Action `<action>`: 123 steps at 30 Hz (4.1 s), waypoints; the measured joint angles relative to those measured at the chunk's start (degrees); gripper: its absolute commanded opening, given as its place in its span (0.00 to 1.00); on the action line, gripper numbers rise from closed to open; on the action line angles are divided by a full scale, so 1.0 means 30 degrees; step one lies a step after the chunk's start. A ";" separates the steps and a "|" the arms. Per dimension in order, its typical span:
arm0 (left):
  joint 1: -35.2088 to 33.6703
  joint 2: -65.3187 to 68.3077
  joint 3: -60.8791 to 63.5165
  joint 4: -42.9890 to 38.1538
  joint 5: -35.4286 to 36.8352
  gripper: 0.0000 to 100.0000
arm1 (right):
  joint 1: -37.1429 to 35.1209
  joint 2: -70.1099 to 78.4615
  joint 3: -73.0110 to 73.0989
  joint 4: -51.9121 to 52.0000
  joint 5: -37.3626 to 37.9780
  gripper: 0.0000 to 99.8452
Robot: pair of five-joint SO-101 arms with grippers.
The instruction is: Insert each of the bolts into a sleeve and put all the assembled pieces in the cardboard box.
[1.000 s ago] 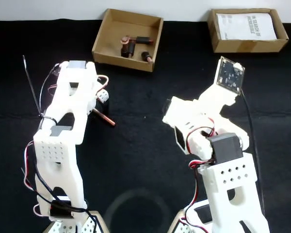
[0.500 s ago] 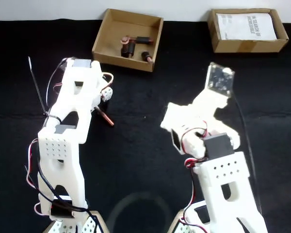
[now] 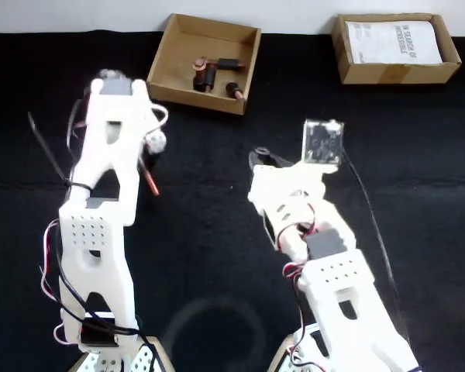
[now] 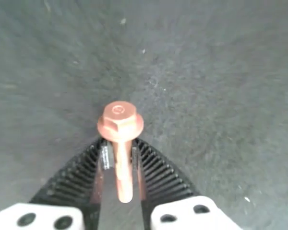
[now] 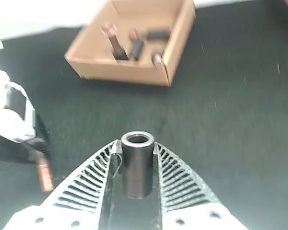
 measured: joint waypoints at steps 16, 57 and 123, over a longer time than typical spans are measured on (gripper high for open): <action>0.0205 -0.2022 -0.7443 0.1963 -0.5040 0.01 | -0.1905 -0.1788 0.8029 -1.2132 0.3722 0.01; 0.4366 -2.8718 2.4908 -1.4535 -1.2513 0.01 | -0.2374 -0.1817 0.9465 -1.4125 0.4454 0.01; 1.0315 -3.1004 3.4901 -2.8484 -0.7179 0.01 | -0.2374 -0.1875 0.9993 -1.4125 0.4454 0.01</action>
